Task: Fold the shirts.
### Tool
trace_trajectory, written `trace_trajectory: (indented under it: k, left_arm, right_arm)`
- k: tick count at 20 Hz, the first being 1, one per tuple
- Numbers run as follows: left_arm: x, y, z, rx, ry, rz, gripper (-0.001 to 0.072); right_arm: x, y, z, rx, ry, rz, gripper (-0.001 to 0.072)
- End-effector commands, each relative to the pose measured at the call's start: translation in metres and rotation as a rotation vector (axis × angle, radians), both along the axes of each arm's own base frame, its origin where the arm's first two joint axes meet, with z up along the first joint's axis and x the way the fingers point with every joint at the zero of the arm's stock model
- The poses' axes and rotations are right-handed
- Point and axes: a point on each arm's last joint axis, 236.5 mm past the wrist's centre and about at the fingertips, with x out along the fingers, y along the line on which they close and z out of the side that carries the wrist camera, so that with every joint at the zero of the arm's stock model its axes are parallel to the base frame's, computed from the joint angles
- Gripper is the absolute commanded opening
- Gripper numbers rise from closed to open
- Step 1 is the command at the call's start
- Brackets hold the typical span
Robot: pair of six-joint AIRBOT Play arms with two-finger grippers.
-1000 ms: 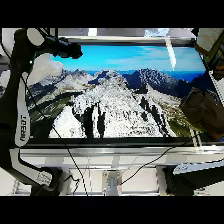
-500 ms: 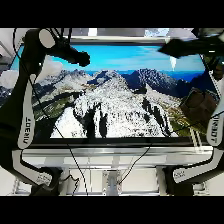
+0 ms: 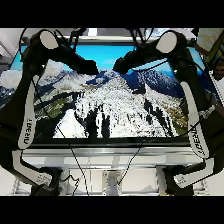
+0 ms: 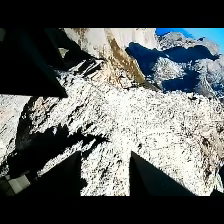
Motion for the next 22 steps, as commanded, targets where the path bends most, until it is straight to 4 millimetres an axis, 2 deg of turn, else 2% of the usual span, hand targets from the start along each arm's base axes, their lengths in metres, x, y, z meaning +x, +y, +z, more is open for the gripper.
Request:
trace_trajectory:
  k: [1, 2, 22]
  left_arm:
    - [-0.0163, -0.0074, -0.0089, -0.024, 0.076, -0.034, 0.0198]
    - [-0.0168, -0.0080, -0.0084, -0.027, 0.077, -0.037, 0.0010]
    - [-0.0214, -0.0114, -0.0068, -0.040, 0.091, -0.050, 0.0014]
  right_arm:
    - [-0.0158, 0.0213, -0.0046, -0.039, -0.014, 0.055, 0.0060]
    - [-0.0180, 0.0235, -0.0049, -0.039, -0.011, 0.061, 0.0028]
    - [-0.0203, 0.0269, -0.0043, -0.036, -0.011, 0.068, 0.0028]
